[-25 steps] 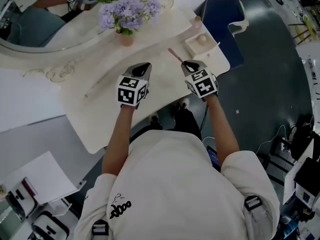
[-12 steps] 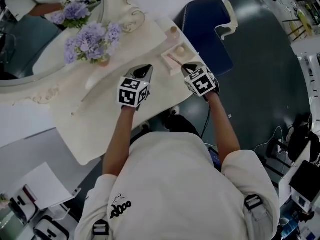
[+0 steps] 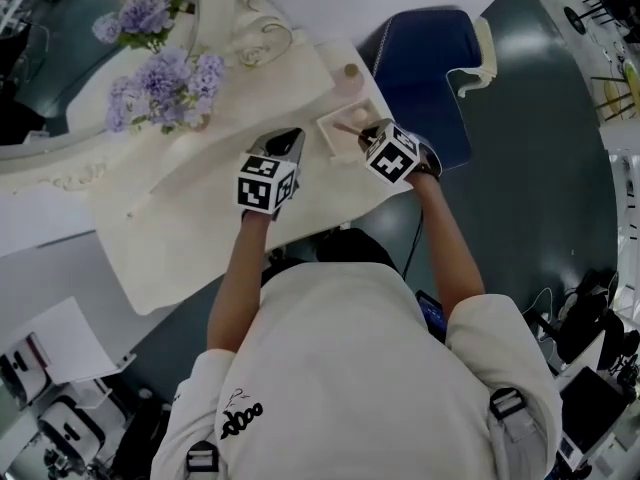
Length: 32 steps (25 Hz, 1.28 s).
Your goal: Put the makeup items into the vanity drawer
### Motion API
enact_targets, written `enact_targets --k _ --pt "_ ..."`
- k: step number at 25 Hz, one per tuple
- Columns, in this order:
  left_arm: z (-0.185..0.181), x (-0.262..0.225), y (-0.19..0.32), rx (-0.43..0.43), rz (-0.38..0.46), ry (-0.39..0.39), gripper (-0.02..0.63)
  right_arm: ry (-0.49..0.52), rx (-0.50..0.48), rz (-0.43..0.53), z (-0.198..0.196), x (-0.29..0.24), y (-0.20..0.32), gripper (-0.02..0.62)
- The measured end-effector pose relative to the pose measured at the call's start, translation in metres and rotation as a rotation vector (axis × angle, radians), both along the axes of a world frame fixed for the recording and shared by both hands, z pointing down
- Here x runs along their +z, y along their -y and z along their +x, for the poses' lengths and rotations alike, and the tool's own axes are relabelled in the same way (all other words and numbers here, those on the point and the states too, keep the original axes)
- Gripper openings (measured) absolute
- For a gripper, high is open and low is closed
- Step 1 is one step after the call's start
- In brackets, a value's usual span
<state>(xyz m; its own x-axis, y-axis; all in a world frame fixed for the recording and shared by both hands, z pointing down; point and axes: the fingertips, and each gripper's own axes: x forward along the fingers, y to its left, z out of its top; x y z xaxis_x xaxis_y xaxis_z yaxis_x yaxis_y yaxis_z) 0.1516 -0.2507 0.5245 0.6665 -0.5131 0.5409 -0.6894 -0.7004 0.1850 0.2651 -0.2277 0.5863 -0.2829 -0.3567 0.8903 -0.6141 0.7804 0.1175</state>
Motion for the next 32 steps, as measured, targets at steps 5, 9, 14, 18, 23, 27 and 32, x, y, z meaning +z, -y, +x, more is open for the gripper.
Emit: enact_targets --k 5,9,14,18,23,27,32 --pt "0.002 0.005 -0.002 -0.016 -0.005 0.015 0.017 -0.004 -0.046 -0.016 0.000 0.006 0.005 0.038" --pt "-0.001 0.003 -0.004 -0.013 -0.001 0.018 0.017 0.046 -0.013 -0.014 -0.002 0.004 0.006 0.066" --pt "-0.008 -0.005 -0.012 0.017 0.009 0.016 0.017 0.139 0.140 -0.017 0.003 -0.004 0.000 0.114" --pt "-0.019 -0.013 -0.021 0.050 0.027 0.012 0.017 0.218 0.267 0.035 0.004 -0.020 -0.008 0.110" --pt "-0.033 -0.029 -0.032 0.105 0.066 0.000 0.017 0.265 0.428 0.165 0.006 -0.053 -0.024 0.048" --pt "-0.045 -0.048 -0.044 0.146 0.108 -0.027 0.017 0.255 0.522 0.296 0.006 -0.088 -0.047 0.042" --pt "-0.069 -0.076 -0.059 0.165 0.163 -0.071 0.017 0.261 0.595 0.441 -0.013 -0.132 -0.082 0.003"
